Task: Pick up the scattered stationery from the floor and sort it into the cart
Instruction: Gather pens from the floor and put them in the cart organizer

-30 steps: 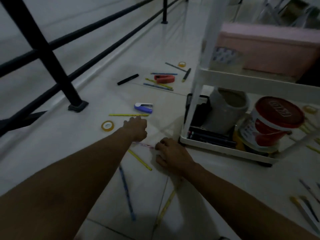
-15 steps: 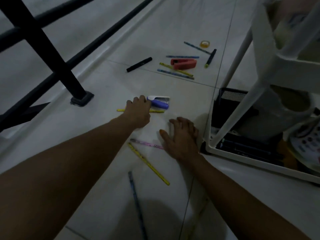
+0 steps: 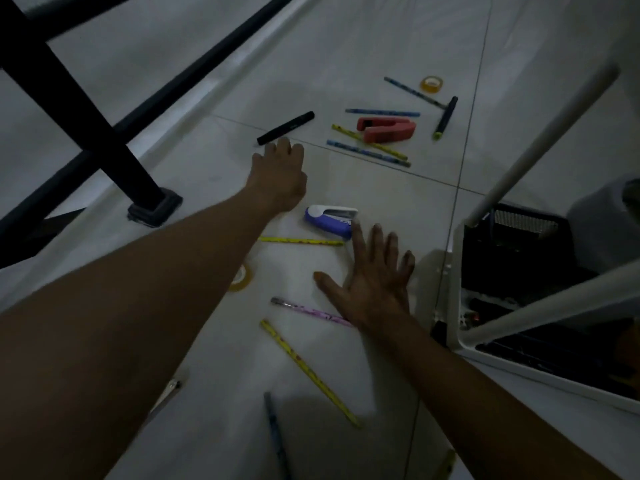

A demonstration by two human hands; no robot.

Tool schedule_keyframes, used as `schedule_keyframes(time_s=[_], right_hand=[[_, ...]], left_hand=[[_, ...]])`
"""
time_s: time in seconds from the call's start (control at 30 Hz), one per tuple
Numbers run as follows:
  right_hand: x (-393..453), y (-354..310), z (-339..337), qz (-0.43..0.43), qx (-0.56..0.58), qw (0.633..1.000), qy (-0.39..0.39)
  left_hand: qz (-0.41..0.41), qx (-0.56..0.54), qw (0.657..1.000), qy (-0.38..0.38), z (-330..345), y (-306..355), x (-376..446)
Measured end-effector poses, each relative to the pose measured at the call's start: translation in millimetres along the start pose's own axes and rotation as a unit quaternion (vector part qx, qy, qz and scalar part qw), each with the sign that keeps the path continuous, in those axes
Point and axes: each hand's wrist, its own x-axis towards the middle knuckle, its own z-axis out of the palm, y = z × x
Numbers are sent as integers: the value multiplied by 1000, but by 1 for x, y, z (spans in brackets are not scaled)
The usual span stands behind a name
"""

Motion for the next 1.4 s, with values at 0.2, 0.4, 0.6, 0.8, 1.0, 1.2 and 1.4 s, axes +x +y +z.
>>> schedule_keyframes(time_s=[0.2,0.4,0.6,0.8,1.0,1.2,1.4], right_hand=[[3,-1,1,-14,-26,999,-13],[3,-2,3,-7,-24,1000,8],[4,-1,1,-10,-8,1000,4],[2,-1,1,-3,3,1000,9],[1,2,2,-4,6,1000,2],[3,2,2,-9,13,1000,4],[2,7,2,-16,48,999,0]], left_hand=[[-74,-72,994,-21,31,-7,42],[-103,-89,988,-78,46,-20,71],[-104,-47,988,-108,49,-22,81],[-54,11,998,10,42,-11,60],[-68,7,997,-33,44,-15,51],[-54,-11,997,-62,38,-7,42],[0,-17,1000,9,34,10,0]])
